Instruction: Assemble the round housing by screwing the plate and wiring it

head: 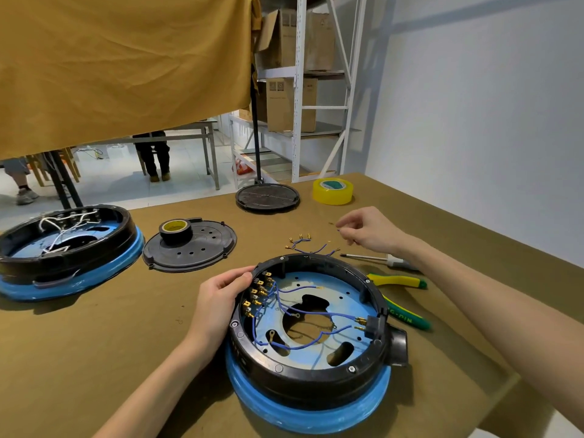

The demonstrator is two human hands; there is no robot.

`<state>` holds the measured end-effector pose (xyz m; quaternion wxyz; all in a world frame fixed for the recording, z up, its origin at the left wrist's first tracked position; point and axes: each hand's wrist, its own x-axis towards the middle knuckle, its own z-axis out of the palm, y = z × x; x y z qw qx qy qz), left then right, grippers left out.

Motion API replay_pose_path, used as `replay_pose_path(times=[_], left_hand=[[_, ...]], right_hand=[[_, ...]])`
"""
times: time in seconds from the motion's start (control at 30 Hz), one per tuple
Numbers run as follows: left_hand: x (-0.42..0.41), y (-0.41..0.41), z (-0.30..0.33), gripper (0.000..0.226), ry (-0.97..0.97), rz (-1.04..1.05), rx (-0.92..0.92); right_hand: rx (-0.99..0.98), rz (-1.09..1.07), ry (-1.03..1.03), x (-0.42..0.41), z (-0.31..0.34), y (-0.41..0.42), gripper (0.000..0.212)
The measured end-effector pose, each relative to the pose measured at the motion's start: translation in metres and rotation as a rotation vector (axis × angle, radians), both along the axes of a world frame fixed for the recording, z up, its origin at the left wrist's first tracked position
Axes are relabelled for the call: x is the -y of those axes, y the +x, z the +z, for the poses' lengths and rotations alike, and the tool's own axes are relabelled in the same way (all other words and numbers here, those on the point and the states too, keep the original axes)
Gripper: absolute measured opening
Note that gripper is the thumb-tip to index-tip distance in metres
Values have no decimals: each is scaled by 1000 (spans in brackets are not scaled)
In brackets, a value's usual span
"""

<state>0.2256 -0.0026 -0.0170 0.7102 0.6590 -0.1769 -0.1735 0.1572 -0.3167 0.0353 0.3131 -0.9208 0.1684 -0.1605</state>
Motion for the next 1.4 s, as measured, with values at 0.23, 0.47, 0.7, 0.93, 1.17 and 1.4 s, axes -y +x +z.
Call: replay_pose_path(times=[0.23, 0.47, 0.7, 0.93, 1.17, 1.4], left_hand=[[0, 0, 0, 18, 7, -3, 4], [0, 2, 0, 18, 11, -22, -1], [-1, 3, 0, 19, 15, -47, 24], [-2, 5, 0, 18, 63, -28, 75], [-3, 4, 1, 25, 75, -44, 97], [-3, 3, 1, 19, 76, -32, 75]], right_hand=[[56, 223, 572, -80, 32, -21, 17], [50, 411, 596, -136, 35, -36, 16], [-4, 449, 593, -149, 23, -37, 12], [-73, 522, 585, -154, 12, -36, 17], [2, 505, 469, -158, 4, -33, 19], [-82, 354, 608, -158, 2, -28, 15]])
